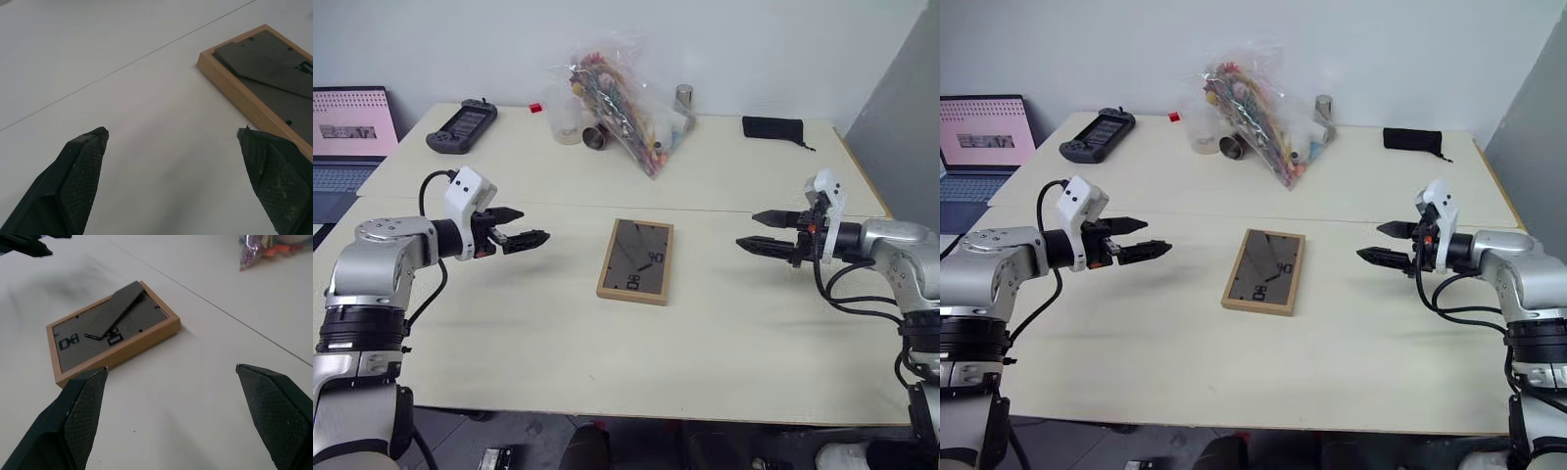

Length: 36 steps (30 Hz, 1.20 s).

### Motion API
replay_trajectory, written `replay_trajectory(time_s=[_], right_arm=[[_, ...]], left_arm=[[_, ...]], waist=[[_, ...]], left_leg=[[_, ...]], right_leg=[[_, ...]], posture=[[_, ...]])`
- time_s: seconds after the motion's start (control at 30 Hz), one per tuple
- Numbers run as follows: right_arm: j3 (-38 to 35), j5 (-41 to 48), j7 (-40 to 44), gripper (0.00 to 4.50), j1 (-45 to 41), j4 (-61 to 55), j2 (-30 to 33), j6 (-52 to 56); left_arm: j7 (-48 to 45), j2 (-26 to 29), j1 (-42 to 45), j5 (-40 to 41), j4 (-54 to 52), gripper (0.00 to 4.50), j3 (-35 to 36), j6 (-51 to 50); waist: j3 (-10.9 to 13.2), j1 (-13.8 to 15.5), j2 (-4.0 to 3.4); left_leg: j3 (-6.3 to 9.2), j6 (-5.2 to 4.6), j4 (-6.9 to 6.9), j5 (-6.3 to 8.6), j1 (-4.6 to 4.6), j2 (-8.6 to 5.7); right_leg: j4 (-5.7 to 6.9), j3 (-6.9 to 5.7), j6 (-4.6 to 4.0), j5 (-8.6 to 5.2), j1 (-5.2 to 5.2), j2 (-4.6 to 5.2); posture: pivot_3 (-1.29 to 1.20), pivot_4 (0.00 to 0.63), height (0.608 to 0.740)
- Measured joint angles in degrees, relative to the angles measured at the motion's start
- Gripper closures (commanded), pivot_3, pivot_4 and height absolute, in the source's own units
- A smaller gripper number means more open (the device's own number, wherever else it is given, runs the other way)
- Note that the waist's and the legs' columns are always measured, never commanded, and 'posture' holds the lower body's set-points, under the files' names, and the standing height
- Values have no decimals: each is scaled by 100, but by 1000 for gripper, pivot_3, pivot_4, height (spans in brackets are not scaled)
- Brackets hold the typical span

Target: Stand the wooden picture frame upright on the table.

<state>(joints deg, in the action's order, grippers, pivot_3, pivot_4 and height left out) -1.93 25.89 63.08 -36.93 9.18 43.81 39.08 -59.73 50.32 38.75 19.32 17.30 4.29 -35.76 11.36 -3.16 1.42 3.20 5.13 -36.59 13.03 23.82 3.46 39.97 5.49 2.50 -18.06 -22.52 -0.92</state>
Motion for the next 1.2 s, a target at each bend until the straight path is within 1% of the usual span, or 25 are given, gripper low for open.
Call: replay_trajectory(time_s=[0.3,0.43,0.47,0.53,0.57,0.6,0.63,0.7,0.73,0.77,0.8,0.83,0.87,0.9,0.93,1.0,1.1,1.13,1.2], right_arm=[[107,-65,111,34,176,-49,44,-159],[224,-435,-84,34,291,-69,-2,-540],[238,-517,-193,12,291,-52,-65,-657],[297,-677,-369,396,291,-34,-235,-845],[348,-696,-427,478,295,-20,-301,-882],[391,-800,-530,761,295,11,-445,-981],[436,-856,-583,944,295,13,-506,-1010],[577,-963,-649,1479,300,17,-608,-1093],[634,-1028,-699,1656,300,24,-670,-1133],[677,-1169,-855,1974,270,135,-822,-1199],[710,-1208,-934,2154,248,194,-902,-1228],[785,-1325,-1041,2466,224,289,-1021,-1274],[810,-1381,-1114,2669,201,372,-1111,-1327],[851,-1456,-1209,3001,172,478,-1210,-1405],[896,-1574,-1321,3187,130,581,-1319,-1499],[961,-1680,-1461,3734,37,756,-1503,-1600],[1088,-1848,-1603,4434,-67,946,-1780,-1767],[1152,-1916,-1649,4492,-89,1025,-1870,-1853],[1240,-2039,-1755,4492,-131,1189,-2039,-1965]], left_arm=[[-86,-41,99,-56,63,0,-108,23],[-82,-82,137,-177,199,0,-179,56],[-72,-126,137,-212,274,179,-190,112],[-39,-231,136,-292,369,491,-247,159],[-31,-292,133,-306,384,741,-292,168],[20,-433,125,-337,411,947,-294,260],[41,-502,125,-352,411,1128,-300,299],[104,-657,126,-391,452,1583,-321,393],[170,-739,127,-416,498,1752,-350,439],[339,-920,137,-529,613,2036,-363,613],[408,-1007,139,-567,649,2216,-402,675],[513,-1156,144,-641,755,2492,-445,819],[617,-1255,162,-700,844,2683,-469,911],[722,-1357,195,-765,974,2993,-509,1027],[824,-1461,224,-844,1097,3183,-520,1162],[980,-1639,293,-953,1286,3679,-550,1373],[1127,-1917,392,-1070,1509,4305,-632,1619],[1160,-2010,398,-1094,1537,4458,-644,1666],[1149,-2135,398,-1126,1547,4458,-706,1706]], waist=[[0,-3,0],[0,-4,0],[-1,-4,0],[-1,-5,0],[0,-5,0],[0,-4,0],[0,-3,0],[0,-1,0],[0,-1,0],[-1,2,1],[-1,3,1],[-1,3,1],[-1,4,1],[-1,4,1],[-1,0,1],[-1,0,1],[-1,1,1],[-1,1,1],[-1,-1,1]], left_leg=[[0,0,-12,0,0,1],[0,0,-18,0,0,1],[0,0,-18,0,-2,1],[1,0,-21,0,-2,2],[1,0,-24,0,0,1],[1,0,-27,0,0,1],[1,0,-27,0,0,1],[1,0,-28,0,0,0],[1,0,-29,0,0,1],[2,0,-32,0,-3,1],[3,0,-33,0,-2,0],[3,0,-34,0,-3,0],[2,0,-35,0,-3,0],[2,0,-35,0,-2,-1],[2,0,-35,-1,-2,0],[2,0,-35,-1,-2,-1],[3,1,-35,-1,-2,-2],[3,1,-35,-1,-2,-2],[3,1,-34,-1,-2,-2]], right_leg=[[8,-1,1,0,1,-1],[12,0,2,0,2,-1],[12,0,2,1,2,-1],[17,0,2,1,2,-2],[21,-1,1,1,1,-2],[22,-1,1,1,2,-2],[22,-1,1,1,2,-1],[23,0,1,1,2,-1],[25,0,1,1,2,-1],[28,-1,1,1,4,-1],[30,-1,1,1,4,-1],[34,0,1,1,4,-1],[35,0,1,1,3,-1],[37,0,1,1,2,-1],[39,0,1,1,1,-1],[42,0,0,2,0,-1],[44,0,0,2,0,-1],[44,-1,0,1,0,-1],[46,0,0,2,-2,0]], posture=[[0,150,740],[0,150,740],[0,150,740],[0,150,740],[0,150,740],[0,150,740],[0,150,740],[0,150,740],[0,150,740],[0,150,740],[0,150,740],[0,150,740],[0,150,740],[0,150,740],[0,150,740],[0,150,740],[0,150,740],[0,150,740],[0,150,740]])
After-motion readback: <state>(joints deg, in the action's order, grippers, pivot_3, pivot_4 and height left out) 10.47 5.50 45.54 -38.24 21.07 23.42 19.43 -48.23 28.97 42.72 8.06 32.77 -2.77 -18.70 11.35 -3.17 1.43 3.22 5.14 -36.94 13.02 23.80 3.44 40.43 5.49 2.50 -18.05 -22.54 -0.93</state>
